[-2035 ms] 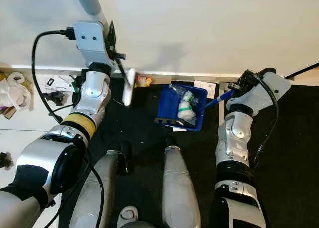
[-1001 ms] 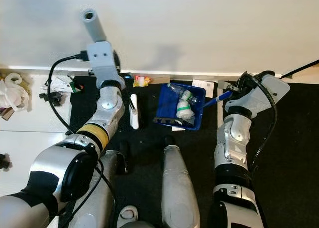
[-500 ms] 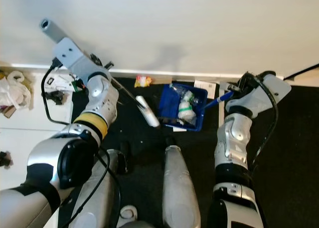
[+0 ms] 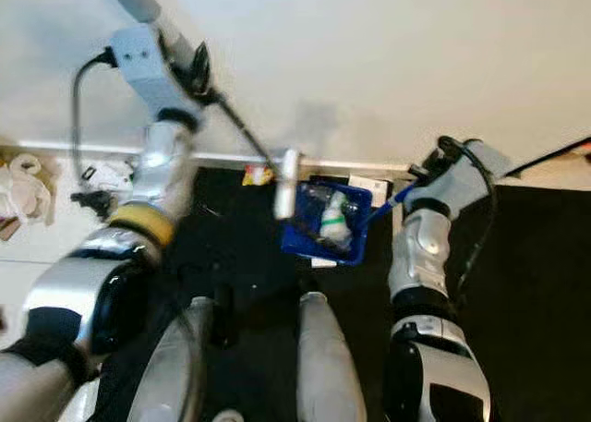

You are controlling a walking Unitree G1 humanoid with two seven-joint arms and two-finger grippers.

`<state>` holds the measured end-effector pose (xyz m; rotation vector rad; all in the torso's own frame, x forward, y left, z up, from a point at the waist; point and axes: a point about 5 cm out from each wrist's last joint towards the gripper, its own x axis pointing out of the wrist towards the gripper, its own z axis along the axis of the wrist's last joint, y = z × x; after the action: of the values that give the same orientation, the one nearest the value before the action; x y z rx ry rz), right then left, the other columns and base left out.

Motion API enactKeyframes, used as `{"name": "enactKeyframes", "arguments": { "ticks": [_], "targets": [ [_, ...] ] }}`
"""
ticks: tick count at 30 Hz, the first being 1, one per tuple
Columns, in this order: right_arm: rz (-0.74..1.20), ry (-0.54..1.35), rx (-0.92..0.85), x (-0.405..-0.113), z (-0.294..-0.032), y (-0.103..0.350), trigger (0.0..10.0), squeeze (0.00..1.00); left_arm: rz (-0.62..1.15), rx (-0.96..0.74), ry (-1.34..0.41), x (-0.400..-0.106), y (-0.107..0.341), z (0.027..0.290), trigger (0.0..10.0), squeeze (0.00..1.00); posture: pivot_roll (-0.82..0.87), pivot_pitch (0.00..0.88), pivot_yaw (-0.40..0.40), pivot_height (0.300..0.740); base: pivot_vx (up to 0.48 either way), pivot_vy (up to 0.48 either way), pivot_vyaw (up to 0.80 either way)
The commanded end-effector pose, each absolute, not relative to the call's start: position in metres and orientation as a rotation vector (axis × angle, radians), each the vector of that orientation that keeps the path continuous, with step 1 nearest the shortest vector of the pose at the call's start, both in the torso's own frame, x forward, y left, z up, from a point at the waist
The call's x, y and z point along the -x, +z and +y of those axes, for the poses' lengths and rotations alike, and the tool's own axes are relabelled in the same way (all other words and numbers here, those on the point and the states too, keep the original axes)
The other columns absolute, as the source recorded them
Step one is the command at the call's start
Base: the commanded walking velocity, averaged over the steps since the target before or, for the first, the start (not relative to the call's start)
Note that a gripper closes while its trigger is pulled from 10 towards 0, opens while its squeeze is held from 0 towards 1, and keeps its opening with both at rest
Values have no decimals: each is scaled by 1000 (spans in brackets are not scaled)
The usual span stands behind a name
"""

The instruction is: Sweep floor

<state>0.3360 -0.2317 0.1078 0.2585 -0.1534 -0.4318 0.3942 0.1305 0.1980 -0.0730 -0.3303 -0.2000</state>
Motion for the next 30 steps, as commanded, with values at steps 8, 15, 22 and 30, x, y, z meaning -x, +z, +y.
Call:
{"name": "enactKeyframes", "arguments": {
  "ticks": [8,15,22,30],
  "targets": [
    [-37,-357,-337,-335,-212,81,10000,0,-301,-100,-329,-365,168,180,10000,0,39,113,24,740,0,0,0],
    [-23,-308,-292,-332,-209,75,10000,0,-194,-109,-216,-346,127,203,10000,0,32,95,22,740,0,0,0],
    [13,-303,-249,-325,-208,64,10000,0,-97,-174,-183,-335,102,208,10000,0,31,90,26,740,0,0,0],
    [5,-311,-258,-320,-210,59,10000,0,-124,-157,-143,-334,107,211,10000,0,18,85,47,740,0,0,0]
  ]
}}
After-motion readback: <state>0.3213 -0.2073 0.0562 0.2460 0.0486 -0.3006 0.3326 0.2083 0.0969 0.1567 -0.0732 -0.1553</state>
